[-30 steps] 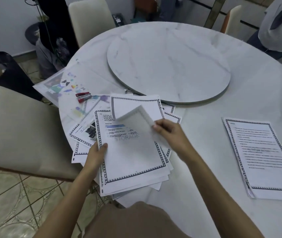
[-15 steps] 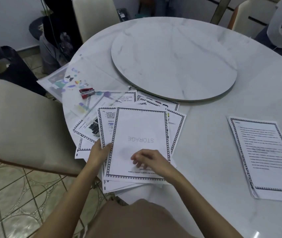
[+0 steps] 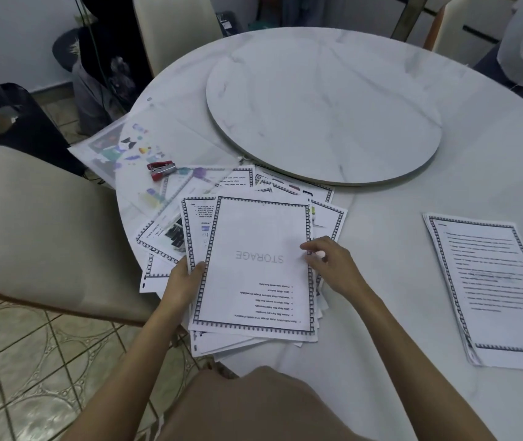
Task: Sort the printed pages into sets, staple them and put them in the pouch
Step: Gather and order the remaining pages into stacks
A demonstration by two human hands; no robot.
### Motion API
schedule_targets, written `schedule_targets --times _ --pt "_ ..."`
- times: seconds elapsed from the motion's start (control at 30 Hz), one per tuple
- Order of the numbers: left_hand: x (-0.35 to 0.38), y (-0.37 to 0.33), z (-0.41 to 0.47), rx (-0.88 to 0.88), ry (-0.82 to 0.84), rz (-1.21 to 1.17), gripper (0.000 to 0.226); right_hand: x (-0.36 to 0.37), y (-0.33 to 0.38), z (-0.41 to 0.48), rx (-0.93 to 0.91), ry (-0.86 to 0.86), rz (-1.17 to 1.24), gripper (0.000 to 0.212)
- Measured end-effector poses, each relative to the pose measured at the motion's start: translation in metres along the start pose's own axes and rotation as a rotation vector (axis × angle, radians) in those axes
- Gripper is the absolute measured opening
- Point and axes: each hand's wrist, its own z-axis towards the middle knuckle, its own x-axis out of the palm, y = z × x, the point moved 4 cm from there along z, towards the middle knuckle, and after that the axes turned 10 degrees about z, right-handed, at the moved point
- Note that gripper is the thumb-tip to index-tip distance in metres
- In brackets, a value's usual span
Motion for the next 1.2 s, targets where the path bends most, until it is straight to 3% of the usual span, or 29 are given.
schedule_targets --times 0.13,0.27,0.53,0.73,0.97,1.2 --pt "0.001 -0.001 -0.001 -0.008 -0.012 -0.012 0.030 0.011 -0.008 0.010 -0.101 0.186 -0.244 0.042" --pt "0.000 -0.001 -0.002 -0.016 -0.014 -0.017 0.030 0.021 -0.014 0.006 -0.134 0.258 -0.378 0.050" --pt "0.000 -0.003 -0.004 -0.008 -0.015 -0.042 0.021 0.026 -0.014 -0.006 -0.113 0.185 -0.400 0.049" --pt "-0.003 -0.001 -0.001 -0.061 0.005 -0.078 0.026 0.025 -0.014 -0.010 -0.067 0.148 -0.413 0.050" --pt "-0.004 0.002 0.000 -0.132 0.020 -0.203 0.028 0.025 -0.013 -0.026 0.068 -0.098 -0.468 0.043" --pt "-0.003 0.000 -0.005 -0.126 0.016 -0.257 0.021 0.035 -0.007 -0.036 0.142 -0.192 -0.370 0.043"
